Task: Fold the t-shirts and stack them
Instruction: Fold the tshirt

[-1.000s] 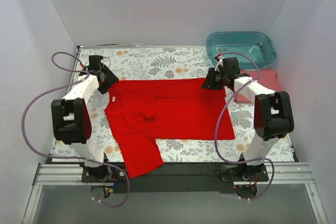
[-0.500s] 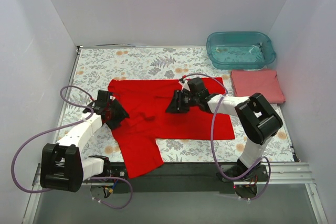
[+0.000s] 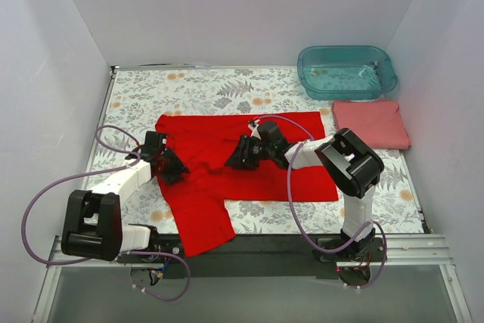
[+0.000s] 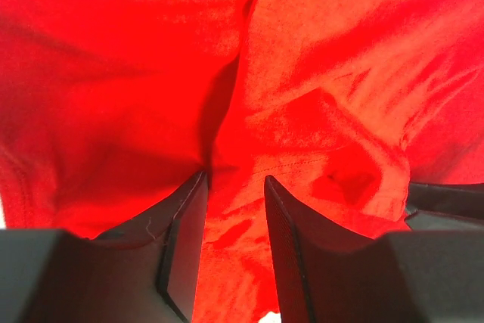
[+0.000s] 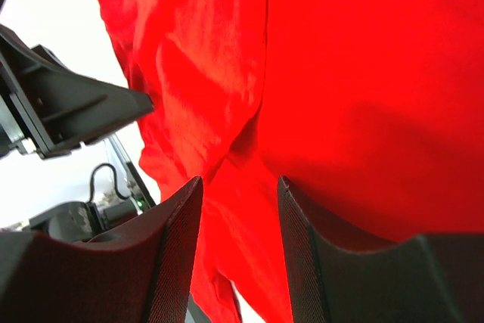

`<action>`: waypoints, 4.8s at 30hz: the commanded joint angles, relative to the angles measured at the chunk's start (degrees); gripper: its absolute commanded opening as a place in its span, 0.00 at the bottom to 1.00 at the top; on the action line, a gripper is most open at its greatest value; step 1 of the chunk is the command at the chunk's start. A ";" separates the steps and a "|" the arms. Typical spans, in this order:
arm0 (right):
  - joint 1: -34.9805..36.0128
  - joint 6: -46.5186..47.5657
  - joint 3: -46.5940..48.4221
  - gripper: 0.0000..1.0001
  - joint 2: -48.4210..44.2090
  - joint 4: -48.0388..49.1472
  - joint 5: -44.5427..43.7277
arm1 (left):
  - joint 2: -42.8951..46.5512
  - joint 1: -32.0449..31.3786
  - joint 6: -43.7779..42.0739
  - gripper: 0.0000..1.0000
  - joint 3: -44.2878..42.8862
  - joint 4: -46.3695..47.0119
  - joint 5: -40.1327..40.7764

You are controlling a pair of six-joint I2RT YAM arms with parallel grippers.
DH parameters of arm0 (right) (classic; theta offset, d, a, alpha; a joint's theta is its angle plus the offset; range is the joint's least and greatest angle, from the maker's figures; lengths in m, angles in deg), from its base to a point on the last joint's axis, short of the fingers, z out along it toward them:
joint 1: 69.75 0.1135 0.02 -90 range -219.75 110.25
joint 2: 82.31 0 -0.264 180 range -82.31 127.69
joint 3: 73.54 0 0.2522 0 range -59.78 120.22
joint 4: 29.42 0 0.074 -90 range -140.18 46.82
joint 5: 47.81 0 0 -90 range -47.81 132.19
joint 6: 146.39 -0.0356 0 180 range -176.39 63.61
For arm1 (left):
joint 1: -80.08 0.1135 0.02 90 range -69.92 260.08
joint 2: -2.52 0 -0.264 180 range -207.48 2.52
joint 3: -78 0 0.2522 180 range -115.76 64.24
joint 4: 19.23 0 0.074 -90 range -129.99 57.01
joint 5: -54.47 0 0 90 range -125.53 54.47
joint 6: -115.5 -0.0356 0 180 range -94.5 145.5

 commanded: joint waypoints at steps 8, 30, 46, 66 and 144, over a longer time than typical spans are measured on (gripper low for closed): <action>1.11 -5.55 2.40 0.50 3.19 8.07 -0.01 | 0.17 -0.43 0.29 0.34 0.01 0.69 -0.77; 1.90 -8.89 3.19 0.48 6.26 12.29 2.37 | 2.80 -0.43 -1.82 0.00 -3.07 -4.93 1.86; 1.99 -8.45 1.79 0.10 5.65 12.47 4.38 | 2.98 -0.34 -3.93 0.00 -7.46 -10.65 3.01; 1.38 -7.75 0.20 0.02 4.94 12.21 5.18 | 0.43 -0.34 -5.33 0.00 -5.36 -10.56 3.09; -38.53 33.39 16.10 0.40 3.61 -26.55 -10.73 | -40.87 0.72 -9.47 0.48 -45.25 -1.42 11.18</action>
